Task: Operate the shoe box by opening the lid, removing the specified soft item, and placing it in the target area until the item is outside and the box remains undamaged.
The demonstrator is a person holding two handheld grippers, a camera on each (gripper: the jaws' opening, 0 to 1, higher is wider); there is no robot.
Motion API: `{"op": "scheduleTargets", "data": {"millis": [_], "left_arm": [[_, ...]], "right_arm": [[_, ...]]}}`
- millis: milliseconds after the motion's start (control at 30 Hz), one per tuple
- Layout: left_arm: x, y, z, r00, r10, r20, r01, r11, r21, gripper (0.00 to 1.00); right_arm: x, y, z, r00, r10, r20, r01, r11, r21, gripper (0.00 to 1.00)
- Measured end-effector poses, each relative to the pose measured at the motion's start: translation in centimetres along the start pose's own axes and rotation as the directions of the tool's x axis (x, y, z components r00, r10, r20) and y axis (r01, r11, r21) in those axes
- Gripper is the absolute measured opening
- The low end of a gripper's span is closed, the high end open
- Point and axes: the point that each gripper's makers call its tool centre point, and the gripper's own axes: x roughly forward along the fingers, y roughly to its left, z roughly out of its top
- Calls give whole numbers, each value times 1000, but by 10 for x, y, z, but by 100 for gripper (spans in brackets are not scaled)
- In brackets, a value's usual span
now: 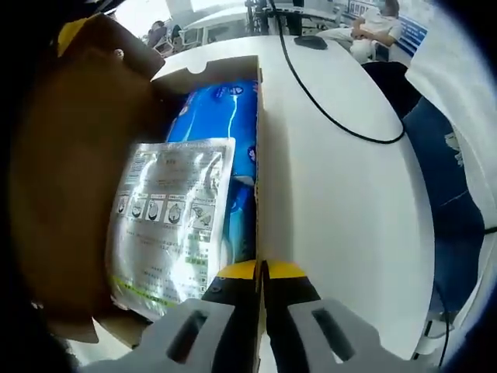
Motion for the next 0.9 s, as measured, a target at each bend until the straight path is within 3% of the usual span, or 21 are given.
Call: {"op": "scheduleTargets", "data": {"millis": [500,900], "left_arm": [[0,1,0,1000,0,-16,0,1000,4,1],[0,0,-1,1000,1,-15,-1,1000,-2,1]], "right_arm": [[18,-8,-4,996,89,-4,-88,995,36,6],[33,-11,-8,989,146,-21,-146,989,19,5]]}}
